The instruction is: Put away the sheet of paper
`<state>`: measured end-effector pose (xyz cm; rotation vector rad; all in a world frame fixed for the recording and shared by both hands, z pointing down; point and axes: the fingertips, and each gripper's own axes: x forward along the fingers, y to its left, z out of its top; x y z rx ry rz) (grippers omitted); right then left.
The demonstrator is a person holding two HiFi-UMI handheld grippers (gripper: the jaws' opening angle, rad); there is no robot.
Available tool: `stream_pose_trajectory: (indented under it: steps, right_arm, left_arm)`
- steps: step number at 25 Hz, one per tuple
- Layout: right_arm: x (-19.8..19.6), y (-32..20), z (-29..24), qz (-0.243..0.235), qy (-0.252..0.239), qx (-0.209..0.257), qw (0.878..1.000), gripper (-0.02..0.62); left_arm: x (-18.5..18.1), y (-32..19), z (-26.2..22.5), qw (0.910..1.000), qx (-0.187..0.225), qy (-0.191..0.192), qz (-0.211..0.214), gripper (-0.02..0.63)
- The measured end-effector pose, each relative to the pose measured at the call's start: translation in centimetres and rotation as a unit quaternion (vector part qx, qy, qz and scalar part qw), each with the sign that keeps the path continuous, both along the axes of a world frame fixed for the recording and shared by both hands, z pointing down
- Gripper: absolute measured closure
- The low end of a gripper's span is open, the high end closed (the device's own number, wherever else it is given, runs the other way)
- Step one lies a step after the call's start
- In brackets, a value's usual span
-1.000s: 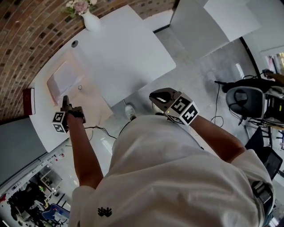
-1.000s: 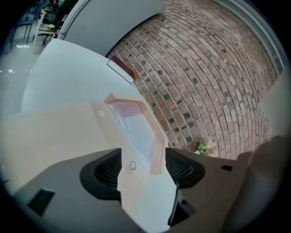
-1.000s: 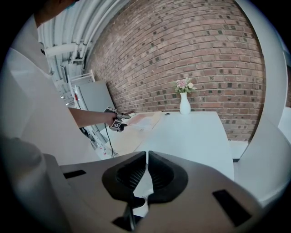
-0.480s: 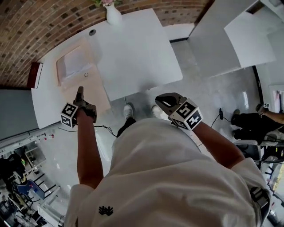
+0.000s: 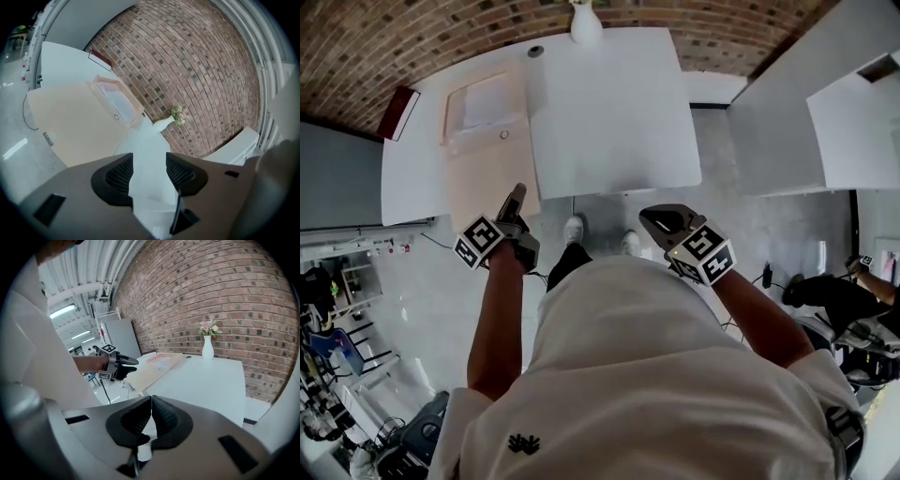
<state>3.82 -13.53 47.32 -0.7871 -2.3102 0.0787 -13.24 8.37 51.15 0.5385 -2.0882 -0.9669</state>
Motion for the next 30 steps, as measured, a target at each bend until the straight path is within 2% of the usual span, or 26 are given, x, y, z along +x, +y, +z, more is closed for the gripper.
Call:
stream_pose_trajectory:
  steps: [6,11,13,20,30]
  right_arm:
    - [-0.8,0.4,0.2,-0.018,-0.022,-0.011,1.000,0.568]
    - [-0.6,0.5,0.2,-0.028,-0.028,-0.015,0.999,0.568]
    - [-0.7,0.8,0.3,-0.031,-0.028,-0.017,0.999,0.568]
    - [-0.7,0.5,0.5,-0.032,-0.028,-0.021,0.999,0.568]
    - [-2.0,-0.4,0.3,-0.023,-0.027,-0.014,0.999,0.568]
  left_arm:
    - [3.4,-2.6,-1.0,0.9976,-0.008,-0.027,0.063,0.434]
    - [6.3,-4.9,-2.0,0.9915,-0.007,-0.042,0.123,0.526]
    - [6.9,-5.1,-2.3,0.9889,-0.012,-0.052,0.138,0.545]
    - [7.6,-6.8,-3.3,0.9793,-0.027,-0.083,0.183,0.566]
    - [6.3,-8.2,-3.5,0.9725,-0.037,-0.089,0.212,0.568]
